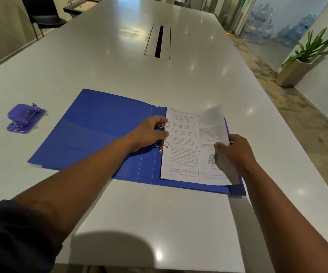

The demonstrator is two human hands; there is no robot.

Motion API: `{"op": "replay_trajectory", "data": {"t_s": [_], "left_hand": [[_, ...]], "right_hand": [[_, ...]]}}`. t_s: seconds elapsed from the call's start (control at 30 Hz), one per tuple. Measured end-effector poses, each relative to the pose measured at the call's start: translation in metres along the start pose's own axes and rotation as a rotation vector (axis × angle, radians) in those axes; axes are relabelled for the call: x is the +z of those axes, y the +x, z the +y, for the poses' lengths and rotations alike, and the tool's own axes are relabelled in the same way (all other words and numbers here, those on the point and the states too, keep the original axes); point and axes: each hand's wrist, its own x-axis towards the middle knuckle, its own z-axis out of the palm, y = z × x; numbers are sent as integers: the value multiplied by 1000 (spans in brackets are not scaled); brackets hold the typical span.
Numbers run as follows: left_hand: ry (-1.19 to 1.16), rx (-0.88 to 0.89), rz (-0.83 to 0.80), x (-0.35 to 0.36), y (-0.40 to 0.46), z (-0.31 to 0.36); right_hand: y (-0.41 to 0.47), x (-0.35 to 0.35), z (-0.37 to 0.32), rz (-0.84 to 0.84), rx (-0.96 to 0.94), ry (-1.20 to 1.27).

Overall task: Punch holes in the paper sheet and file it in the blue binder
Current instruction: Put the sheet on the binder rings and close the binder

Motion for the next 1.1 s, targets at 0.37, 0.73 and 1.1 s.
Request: {"op": "replay_trajectory", "data": {"t_s": [0.37,0.73,1.1], "left_hand": [[141,90,-30,-1,-24,-8],[462,179,320,5,-59,-17],[694,379,423,26,-67,-39]], "right_hand": [[-31,50,-26,138,-225,35],[-49,113,-53,30,-261,-53],[-58,133,-41,193,-365,-191]]}}
